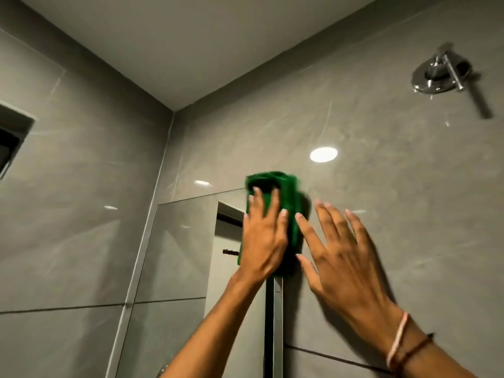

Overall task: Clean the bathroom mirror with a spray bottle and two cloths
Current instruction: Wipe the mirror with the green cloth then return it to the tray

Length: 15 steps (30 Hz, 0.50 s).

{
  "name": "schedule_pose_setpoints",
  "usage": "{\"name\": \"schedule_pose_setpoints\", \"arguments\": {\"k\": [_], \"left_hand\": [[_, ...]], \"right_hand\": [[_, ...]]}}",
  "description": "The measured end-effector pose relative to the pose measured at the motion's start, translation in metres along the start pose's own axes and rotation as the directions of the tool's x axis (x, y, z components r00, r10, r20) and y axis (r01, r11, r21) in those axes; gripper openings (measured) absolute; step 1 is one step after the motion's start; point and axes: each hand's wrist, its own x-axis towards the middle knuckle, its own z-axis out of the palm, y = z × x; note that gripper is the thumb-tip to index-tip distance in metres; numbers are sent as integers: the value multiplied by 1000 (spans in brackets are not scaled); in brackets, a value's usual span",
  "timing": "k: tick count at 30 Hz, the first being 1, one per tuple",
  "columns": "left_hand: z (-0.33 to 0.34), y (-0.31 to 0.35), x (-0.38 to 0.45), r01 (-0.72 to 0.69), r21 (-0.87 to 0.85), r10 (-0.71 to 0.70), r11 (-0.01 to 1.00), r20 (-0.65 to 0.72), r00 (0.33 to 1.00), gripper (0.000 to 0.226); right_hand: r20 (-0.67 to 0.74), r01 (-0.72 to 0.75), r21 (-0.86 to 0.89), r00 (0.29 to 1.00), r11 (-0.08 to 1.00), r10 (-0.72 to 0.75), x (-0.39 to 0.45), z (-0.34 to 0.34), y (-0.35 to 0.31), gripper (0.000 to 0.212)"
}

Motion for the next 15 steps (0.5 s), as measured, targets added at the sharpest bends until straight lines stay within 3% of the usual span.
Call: {"name": "schedule_pose_setpoints", "arguments": {"k": [2,6,9,12,15], "left_hand": [[19,-21,4,-56,175,49,983,44,998,58],[24,-41,10,-162,155,173,974,-62,983,54],[12,-72,33,-210,154,220,965,-46,975,52],[-14,-138,67,-100,154,115,983,-89,989,52],[-40,-223,79,111,165,-85,980,-159,984,52]], "right_hand": [[108,33,-85,994,996,-23,5,14,-2,76],[59,5,-121,998,993,2,4,32,-7,75],[13,9,-163,1000,987,-7,6,47,-13,76],[-57,41,-207,997,978,-54,11,65,-12,74],[-162,14,-220,985,975,-51,15,80,-11,74]]}}
